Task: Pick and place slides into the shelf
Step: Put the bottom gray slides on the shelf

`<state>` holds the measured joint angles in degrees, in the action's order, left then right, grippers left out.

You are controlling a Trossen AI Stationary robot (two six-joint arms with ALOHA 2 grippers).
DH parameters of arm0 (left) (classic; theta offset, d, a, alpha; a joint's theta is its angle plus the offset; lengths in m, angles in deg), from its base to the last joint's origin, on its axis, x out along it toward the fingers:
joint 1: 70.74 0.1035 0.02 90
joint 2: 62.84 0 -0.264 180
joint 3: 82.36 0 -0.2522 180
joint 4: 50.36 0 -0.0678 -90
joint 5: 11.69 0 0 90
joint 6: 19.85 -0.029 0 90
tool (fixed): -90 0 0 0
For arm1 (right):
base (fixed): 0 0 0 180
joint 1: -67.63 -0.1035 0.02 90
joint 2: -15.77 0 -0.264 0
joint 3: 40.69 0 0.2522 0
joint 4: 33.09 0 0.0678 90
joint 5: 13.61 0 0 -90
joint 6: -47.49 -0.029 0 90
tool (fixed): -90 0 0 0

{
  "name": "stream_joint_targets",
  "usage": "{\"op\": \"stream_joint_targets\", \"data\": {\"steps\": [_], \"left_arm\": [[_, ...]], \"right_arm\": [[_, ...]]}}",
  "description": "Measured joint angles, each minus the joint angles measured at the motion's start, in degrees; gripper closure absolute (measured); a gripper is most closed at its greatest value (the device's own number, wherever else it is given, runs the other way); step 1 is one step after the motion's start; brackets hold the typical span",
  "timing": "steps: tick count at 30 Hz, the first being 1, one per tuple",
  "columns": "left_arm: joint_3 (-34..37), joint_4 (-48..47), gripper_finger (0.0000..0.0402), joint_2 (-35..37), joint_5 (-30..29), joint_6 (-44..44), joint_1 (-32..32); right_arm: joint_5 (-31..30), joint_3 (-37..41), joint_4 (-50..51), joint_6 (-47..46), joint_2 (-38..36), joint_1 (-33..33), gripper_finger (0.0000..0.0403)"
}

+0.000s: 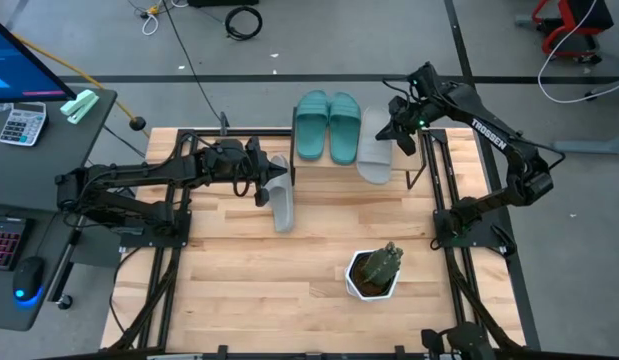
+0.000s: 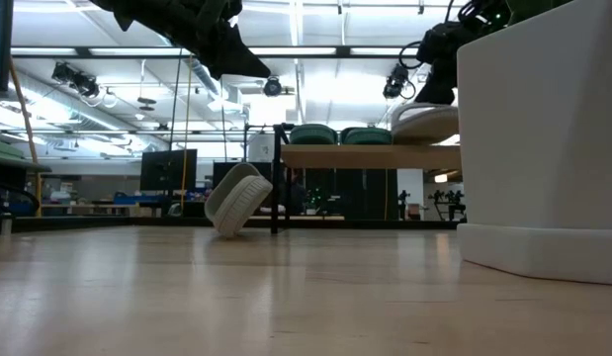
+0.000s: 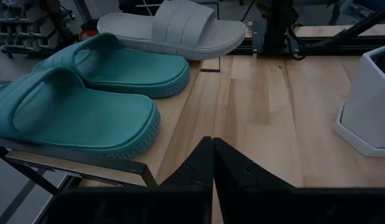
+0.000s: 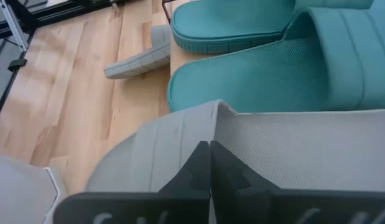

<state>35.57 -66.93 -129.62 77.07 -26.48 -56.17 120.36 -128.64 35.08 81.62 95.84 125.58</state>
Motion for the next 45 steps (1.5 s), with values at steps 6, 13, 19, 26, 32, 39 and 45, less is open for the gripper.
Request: {"op": "stream_joint_targets", "data": {"steps": [6,13,19,26,32,39,45], "left_arm": [[0.0,-0.02,0.0378,0.0,0.0,0.0,0.0],[0.0,-0.01,0.0397,0.0,0.0,-0.02,0.0],[0.0,0.0,0.038,0.0,0.0,-0.03,0.0],[0.0,0.0,0.039,0.0,0.0,-0.05,0.0],[0.0,0.0,0.0393,0.0,0.02,-0.06,0.0],[0.0,0.0,0.0376,0.0,0.01,-0.04,0.0],[0.0,0.0,0.0393,0.0,0.02,-0.07,0.0]], "right_arm": [[0.13,0.0,-0.17,-0.02,0.05,0.0,0.0403],[0.25,0.0,-0.21,-0.04,0.07,0.0,0.0403],[0.42,0.8,-1.05,-0.15,0.07,0.0,0.0403],[0.19,3.83,-3.29,-0.62,0.09,-0.01,0.0403],[0.26,3.87,-3.92,-0.61,0.09,-0.01,0.0403],[1.0,3.87,-4.67,-0.59,0.09,-0.01,0.0403],[1.53,3.87,-4.8,-0.22,0.52,-0.02,0.0403]]}}
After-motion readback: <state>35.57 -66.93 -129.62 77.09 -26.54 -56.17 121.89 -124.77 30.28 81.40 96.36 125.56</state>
